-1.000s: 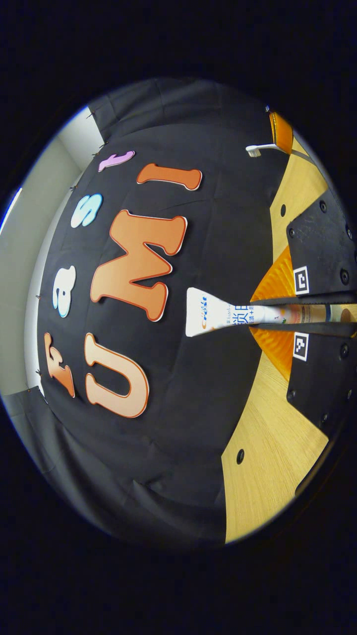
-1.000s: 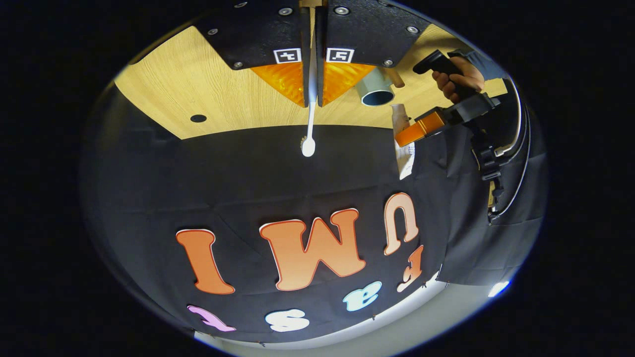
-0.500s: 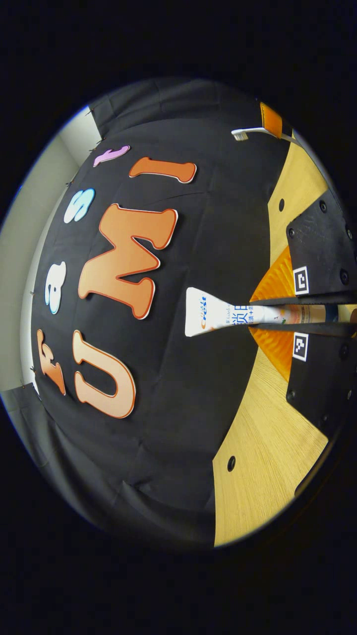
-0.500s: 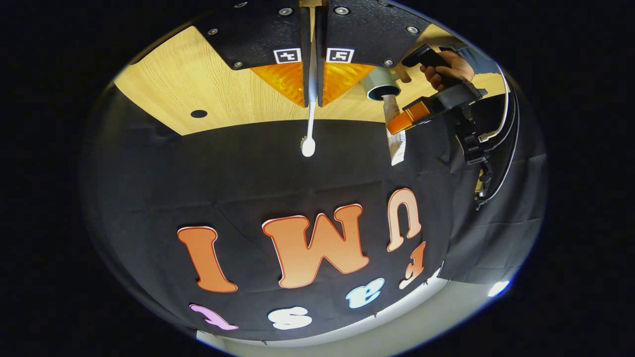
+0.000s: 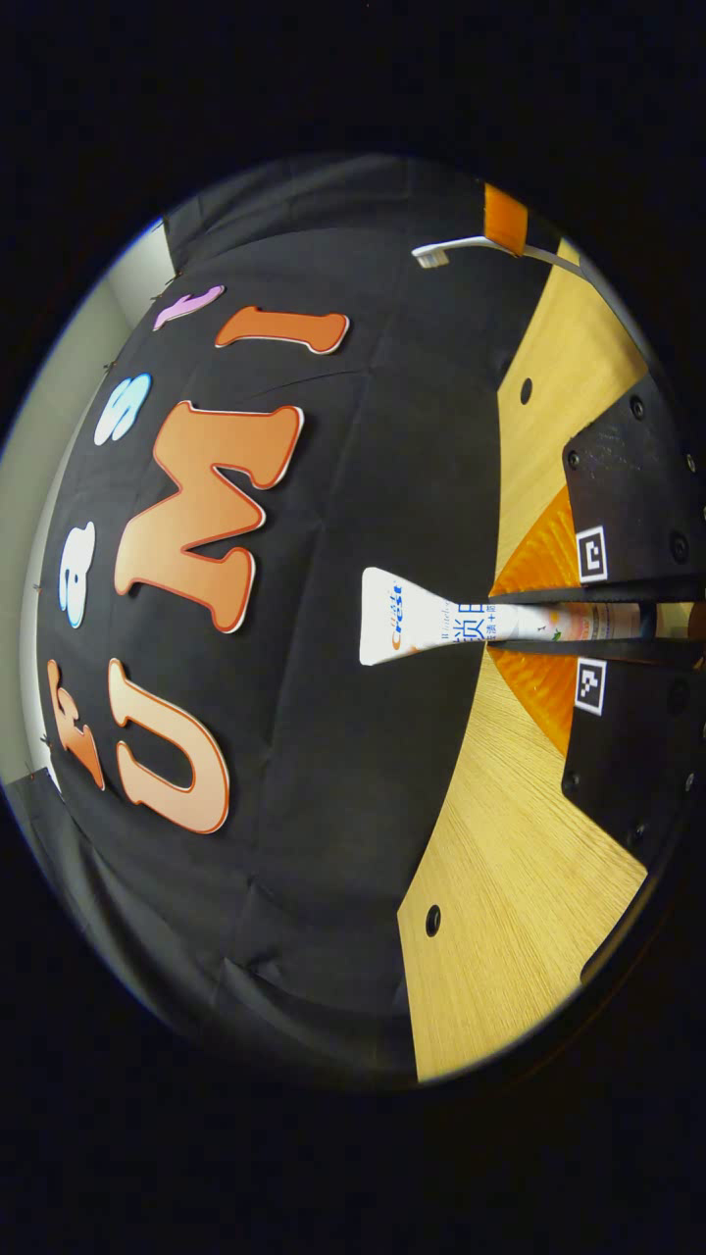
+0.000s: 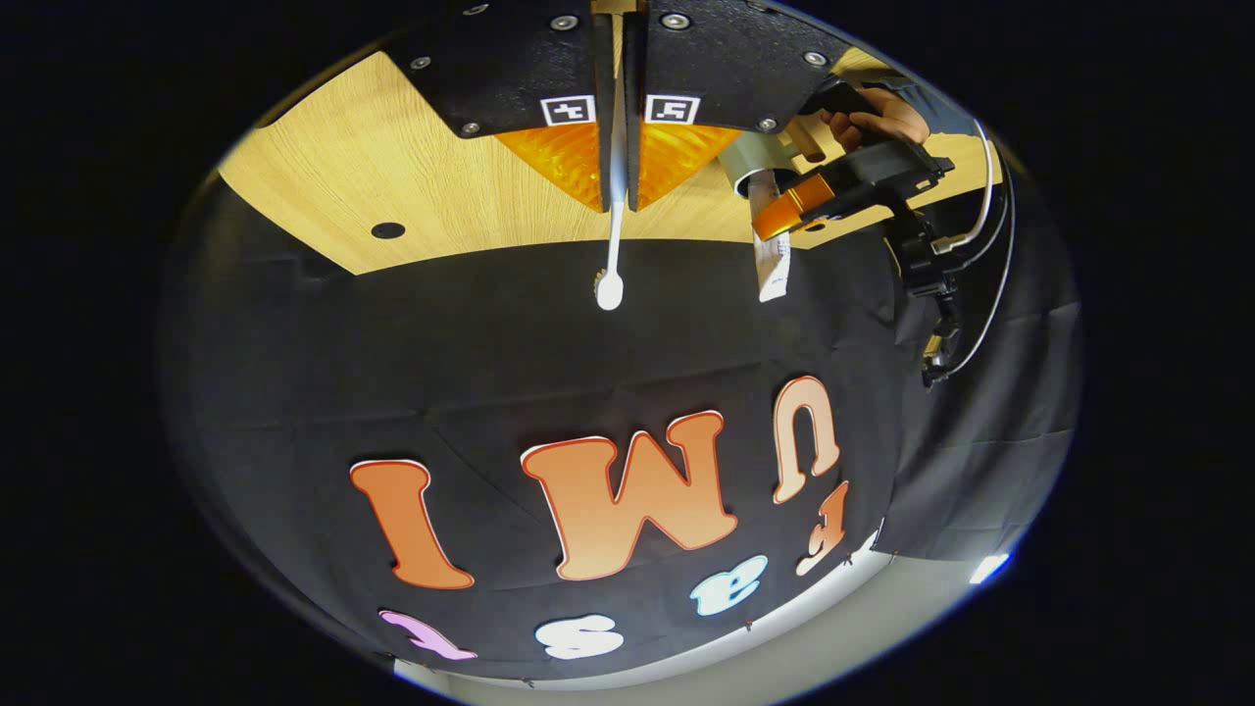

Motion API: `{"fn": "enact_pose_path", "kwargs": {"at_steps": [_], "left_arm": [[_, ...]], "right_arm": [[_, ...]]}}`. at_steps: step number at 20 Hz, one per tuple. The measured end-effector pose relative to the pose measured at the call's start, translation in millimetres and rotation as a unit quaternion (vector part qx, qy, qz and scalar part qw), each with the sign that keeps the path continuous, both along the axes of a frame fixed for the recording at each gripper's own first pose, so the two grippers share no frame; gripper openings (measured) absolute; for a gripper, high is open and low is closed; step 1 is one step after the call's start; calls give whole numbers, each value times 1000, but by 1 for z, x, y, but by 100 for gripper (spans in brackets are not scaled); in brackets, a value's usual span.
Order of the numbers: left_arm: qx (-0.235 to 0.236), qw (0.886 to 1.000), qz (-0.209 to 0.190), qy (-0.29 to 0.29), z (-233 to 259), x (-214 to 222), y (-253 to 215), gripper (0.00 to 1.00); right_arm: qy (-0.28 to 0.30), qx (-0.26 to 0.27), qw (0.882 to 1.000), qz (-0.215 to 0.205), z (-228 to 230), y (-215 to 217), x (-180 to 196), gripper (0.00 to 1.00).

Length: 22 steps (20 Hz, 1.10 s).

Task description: Put the toothbrush and toothpaste on the desktop into the cup, then pick up the cup and place it on the coaster on the desktop.

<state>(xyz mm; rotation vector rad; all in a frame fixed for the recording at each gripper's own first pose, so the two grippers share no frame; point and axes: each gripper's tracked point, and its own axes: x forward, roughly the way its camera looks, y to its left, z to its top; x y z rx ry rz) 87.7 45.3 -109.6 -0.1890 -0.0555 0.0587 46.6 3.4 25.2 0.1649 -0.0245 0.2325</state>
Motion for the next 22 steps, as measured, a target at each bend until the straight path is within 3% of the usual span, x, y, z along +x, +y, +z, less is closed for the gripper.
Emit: {"fn": "enact_pose_path", "kwargs": {"at_steps": [9,11,14,18,20,22], "left_arm": [[27,1000,-9,11,-8,-17,-8,17],[28,999,-19,17,-9,-30,-11,26],[34,998,-24,37,-19,-35,-13,23],[42,999,-25,-2,9,-57,-6,24],[47,999,-26,-9,15,-70,-1,28],[46,998,-32,-10,20,-84,2,41]], "right_arm": [[-32,16,999,39,35,38,24,4],[-37,19,998,51,41,51,27,4],[-41,24,996,70,43,72,28,4],[-54,47,993,90,49,94,36,4],[-69,62,991,97,56,105,43,4],[-77,84,987,109,60,117,48,4]]}}
